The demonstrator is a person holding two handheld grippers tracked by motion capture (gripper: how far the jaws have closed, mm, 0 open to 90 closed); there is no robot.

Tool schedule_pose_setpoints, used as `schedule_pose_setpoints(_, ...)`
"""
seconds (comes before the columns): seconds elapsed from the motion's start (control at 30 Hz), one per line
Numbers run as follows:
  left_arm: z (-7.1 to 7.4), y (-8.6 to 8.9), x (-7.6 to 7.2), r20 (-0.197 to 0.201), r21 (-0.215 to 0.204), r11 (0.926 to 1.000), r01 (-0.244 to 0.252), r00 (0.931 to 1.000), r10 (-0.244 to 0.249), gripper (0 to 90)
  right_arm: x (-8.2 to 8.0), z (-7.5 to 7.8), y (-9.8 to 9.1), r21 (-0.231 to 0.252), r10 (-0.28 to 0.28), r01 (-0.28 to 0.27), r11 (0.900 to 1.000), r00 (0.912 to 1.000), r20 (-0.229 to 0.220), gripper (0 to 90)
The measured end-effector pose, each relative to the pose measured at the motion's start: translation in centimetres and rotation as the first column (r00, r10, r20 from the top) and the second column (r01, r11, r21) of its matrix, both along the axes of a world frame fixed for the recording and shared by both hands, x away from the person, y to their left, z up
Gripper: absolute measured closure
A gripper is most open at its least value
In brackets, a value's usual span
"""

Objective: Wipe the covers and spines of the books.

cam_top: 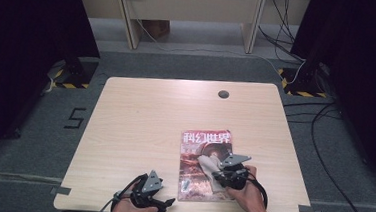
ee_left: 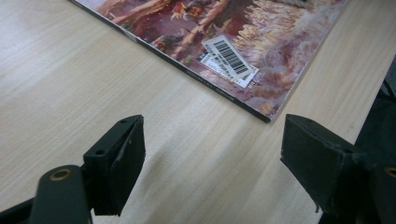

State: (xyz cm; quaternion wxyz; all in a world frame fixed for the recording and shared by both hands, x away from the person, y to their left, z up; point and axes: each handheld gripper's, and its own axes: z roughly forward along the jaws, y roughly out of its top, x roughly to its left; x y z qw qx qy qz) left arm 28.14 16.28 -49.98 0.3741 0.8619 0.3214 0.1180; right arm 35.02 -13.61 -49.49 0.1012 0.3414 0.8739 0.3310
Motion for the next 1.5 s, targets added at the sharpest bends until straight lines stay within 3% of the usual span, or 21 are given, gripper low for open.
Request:
schedule_pose_setpoints(0.17, 0.1, 0.4, 0.1, -0.003, 0.001, 0.9999, -0.012, 0.9999, 0.012, 21.4, 0.2, -0.1, 0.0, 0.013, -0.003, 0.003, 0.9999, 1.0, -0.006, 76.4)
schedule_pose_setpoints(0.27, 0.1, 0.5, 0.1, -0.003, -0.001, 0.9998, -0.018, 0.9998, 0.018, 21.4, 0.8, 0.0, -0.3, -0.011, -0.03, 0.03, 0.9995, 0.9993, 0.021, 76.3)
schedule_pose_setpoints(0.43, 0.1, 0.7, 0.1, -0.003, -0.005, 0.9998, -0.018, 0.9998, 0.018, 21.2, 1.5, 0.1, 0.1, -0.02, -0.049, 0.05, 0.9986, 0.9985, 0.023, 76.5)
schedule_pose_setpoints(0.7, 0.2, 0.9, 0.3, -0.006, -0.004, 0.9995, -0.031, 0.9995, 0.031, 20.9, 0.9, -0.1, 3.6, -0.006, 0.043, -0.043, 0.9991, 0.9989, 0.019, 76.5)
schedule_pose_setpoints(0.97, 0.3, 1.4, 0.3, -0.002, -0.006, 0.9988, -0.048, 0.9988, 0.048, 20.7, -0.5, -0.2, 7.0, -0.001, 0.141, -0.141, 0.9899, 0.9898, 0.017, 76.6)
schedule_pose_setpoints(1.2, 0.3, 1.6, 0.3, -0.004, -0.007, 0.9986, -0.053, 0.9986, 0.053, 20.4, -0.9, -0.3, 7.6, 0.022, 0.17, -0.17, 0.9853, 0.9855, -0.003, 76.4)
schedule_pose_setpoints(1.5, 0.4, 2.0, 0.3, -0.003, -0.008, 0.9976, -0.068, 0.9977, 0.068, 20.4, -0.4, -0.3, 7.3, 0.008, 0.149, -0.149, 0.9887, 0.9887, 0.014, 76.3)
